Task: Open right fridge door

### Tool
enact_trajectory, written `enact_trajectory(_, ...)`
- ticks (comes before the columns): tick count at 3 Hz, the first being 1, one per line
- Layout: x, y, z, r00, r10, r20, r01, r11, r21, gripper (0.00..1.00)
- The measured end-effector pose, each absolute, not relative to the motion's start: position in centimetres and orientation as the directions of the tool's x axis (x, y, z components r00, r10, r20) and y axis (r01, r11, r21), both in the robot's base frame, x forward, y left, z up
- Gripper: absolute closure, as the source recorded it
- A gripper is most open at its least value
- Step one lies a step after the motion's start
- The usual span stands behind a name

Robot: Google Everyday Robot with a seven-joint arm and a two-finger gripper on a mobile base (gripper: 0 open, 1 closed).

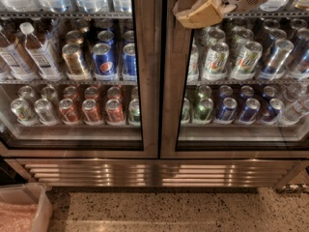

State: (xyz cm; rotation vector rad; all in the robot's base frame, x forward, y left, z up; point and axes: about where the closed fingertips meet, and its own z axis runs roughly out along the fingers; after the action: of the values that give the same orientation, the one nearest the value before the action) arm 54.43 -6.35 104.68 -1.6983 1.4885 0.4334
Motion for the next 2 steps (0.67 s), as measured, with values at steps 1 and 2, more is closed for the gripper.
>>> enact_trajectory(1,54.40,-6.34,105.02,0.255,-0.648,-0.718,-0.934,0.028,-0.357,1.00)
enact_trajectory(2,54.53,-6.40,105.01,0.255,-0.648,-0.718,-0.934,0.028,-0.357,1.00)
